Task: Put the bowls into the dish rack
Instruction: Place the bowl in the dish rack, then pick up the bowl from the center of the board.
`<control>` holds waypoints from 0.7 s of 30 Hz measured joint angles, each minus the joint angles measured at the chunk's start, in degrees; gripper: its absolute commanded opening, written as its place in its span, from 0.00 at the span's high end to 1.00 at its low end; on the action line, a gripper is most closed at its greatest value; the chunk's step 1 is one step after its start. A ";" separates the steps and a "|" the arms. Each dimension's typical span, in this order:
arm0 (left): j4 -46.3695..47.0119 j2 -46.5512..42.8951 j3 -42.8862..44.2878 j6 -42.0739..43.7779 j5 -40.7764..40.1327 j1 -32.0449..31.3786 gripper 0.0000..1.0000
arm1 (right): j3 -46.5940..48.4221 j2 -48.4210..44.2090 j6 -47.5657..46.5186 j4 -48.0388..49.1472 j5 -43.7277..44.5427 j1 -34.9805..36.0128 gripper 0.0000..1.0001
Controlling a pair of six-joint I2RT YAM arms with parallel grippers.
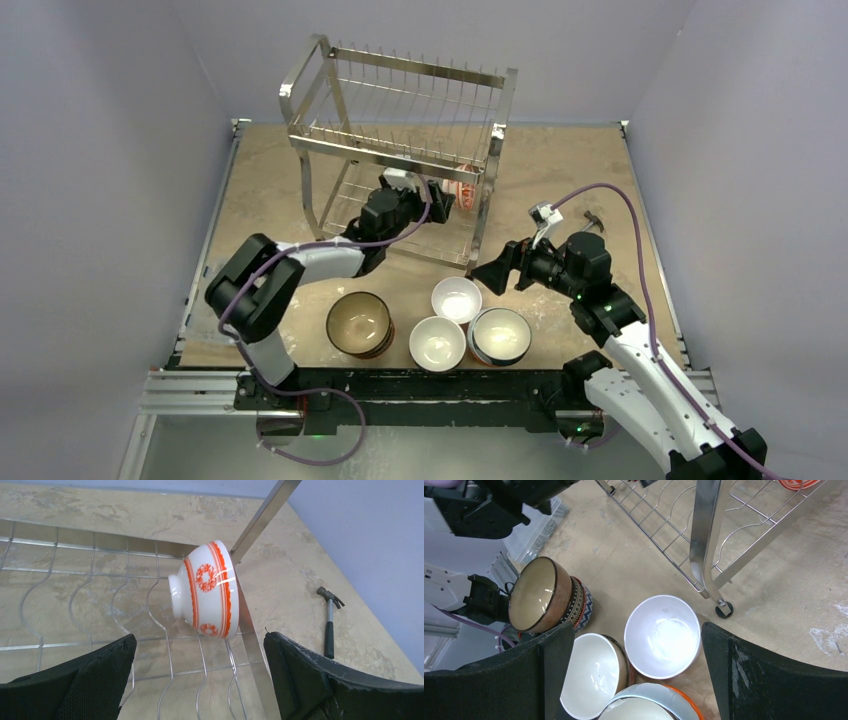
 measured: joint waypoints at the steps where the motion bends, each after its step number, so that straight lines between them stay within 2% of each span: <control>1: 0.13 -1.55 -1.53 -0.37 0.00 0.00 0.02 | 0.00 0.00 0.00 0.00 0.00 0.00 0.01; 6: -1.64 -9.01 -9.46 -1.75 -0.09 0.15 0.02 | 0.00 -0.02 0.00 0.00 0.00 0.00 0.01; 12: -8.90 -21.14 -16.00 -1.79 -2.08 0.15 0.02 | -0.02 -0.48 0.04 0.09 0.00 0.00 0.01; 21: -30.88 -37.83 -16.81 -5.75 -11.26 0.26 0.01 | -2.19 -0.50 1.22 1.31 -0.02 0.00 0.01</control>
